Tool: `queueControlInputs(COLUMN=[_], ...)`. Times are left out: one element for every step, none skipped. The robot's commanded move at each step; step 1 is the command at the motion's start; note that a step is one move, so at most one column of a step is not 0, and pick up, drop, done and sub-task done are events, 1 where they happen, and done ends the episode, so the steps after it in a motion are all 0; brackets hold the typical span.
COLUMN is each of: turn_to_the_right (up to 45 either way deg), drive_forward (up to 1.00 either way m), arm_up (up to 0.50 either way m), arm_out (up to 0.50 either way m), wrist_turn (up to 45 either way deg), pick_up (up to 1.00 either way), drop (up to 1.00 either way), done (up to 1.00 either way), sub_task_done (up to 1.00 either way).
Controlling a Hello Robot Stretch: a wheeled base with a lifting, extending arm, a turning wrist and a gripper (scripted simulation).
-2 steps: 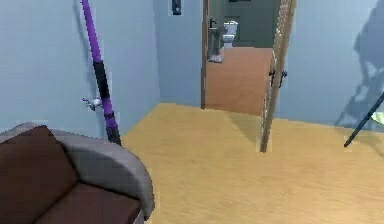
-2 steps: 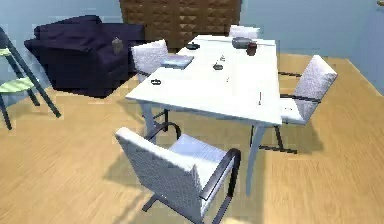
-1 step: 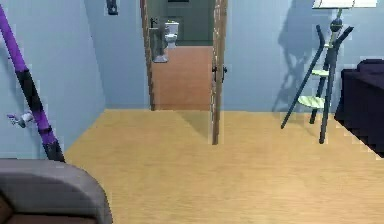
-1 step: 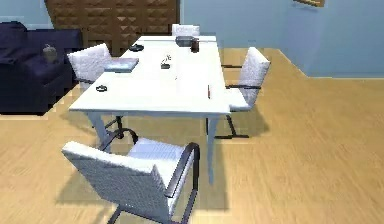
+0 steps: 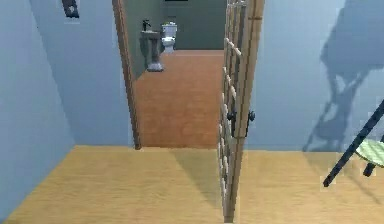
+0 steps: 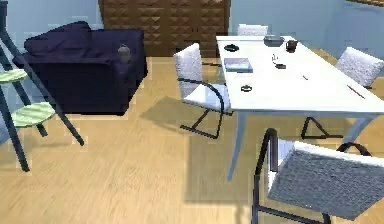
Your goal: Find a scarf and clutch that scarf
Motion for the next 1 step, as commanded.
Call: queueControlInputs(turn_to_the_right=[15.0], drive_forward=[0.0], arm_up=[0.0], arm_out=[0.0], wrist_turn=[0.0], pick_up=[0.0], drop=[0.0], done=[0.0], sub_task_done=[0.0])
